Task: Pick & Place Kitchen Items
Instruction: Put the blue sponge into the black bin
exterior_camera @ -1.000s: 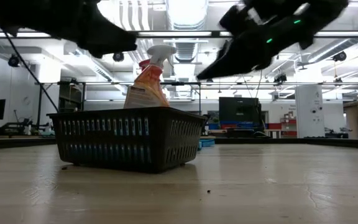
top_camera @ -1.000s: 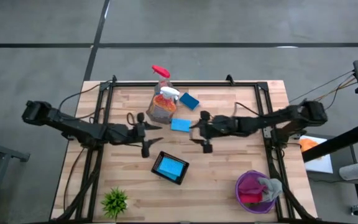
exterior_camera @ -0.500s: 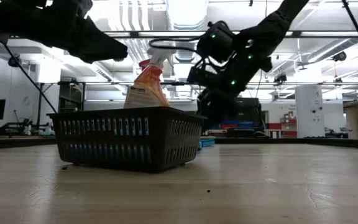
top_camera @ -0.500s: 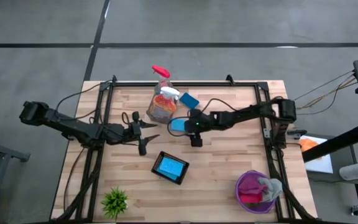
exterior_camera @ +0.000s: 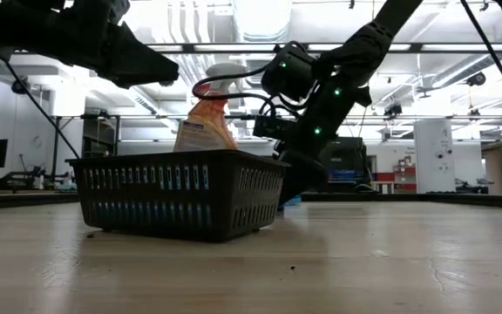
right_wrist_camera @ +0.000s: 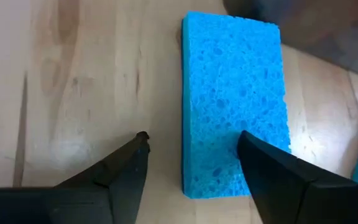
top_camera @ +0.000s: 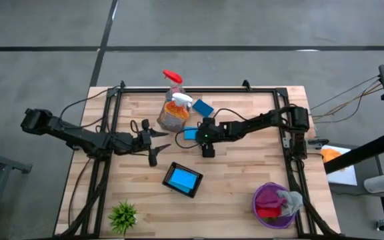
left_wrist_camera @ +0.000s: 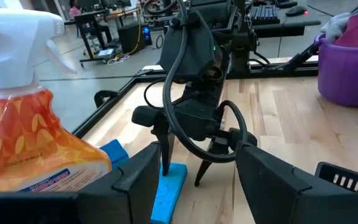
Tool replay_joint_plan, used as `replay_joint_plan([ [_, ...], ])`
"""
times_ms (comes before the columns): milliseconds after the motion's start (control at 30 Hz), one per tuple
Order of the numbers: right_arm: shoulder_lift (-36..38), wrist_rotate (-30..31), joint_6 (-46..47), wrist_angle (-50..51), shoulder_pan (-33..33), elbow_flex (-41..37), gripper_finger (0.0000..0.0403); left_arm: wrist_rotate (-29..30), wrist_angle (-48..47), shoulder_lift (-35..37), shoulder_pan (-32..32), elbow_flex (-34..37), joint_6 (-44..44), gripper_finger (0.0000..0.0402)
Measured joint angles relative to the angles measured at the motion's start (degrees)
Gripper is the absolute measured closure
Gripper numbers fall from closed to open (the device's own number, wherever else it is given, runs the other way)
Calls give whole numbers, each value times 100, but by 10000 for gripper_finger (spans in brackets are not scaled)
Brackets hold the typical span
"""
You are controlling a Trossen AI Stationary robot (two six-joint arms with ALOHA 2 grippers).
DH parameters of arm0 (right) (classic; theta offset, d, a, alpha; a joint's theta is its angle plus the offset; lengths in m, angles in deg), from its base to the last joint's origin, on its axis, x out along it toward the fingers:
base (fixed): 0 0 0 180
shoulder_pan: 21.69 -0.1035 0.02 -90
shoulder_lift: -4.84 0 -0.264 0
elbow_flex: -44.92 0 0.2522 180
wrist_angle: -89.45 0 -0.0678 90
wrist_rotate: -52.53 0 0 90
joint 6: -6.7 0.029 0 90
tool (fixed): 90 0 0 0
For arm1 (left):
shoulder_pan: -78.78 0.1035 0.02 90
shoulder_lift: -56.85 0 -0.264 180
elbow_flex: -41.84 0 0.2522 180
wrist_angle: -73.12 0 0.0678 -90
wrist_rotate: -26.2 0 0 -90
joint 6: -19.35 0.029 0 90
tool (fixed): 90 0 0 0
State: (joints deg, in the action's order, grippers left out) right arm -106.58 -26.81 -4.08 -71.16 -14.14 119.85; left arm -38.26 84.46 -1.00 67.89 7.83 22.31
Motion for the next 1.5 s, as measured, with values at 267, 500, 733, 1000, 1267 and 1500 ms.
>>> replay_joint_plan([
  [267,92,172,101,360,-28,-26,316,0,0,0,0,-2,-1,192],
  [500,178,152,155,536,-99,-44,382,0,-2,0,0,-2,-2,192],
  [733,705,61,191,771,-359,-56,385,0,-2,0,0,-2,-4,192],
  [1000,1646,-566,654,1006,-762,-50,385,0,-4,0,0,-4,-4,192],
  [1267,2089,-1378,1283,721,-1304,-41,385,51,14,0,0,-8,-4,192],
  [1500,1653,-1478,1362,419,-1695,202,385,199,83,0,2,-9,0,192],
])
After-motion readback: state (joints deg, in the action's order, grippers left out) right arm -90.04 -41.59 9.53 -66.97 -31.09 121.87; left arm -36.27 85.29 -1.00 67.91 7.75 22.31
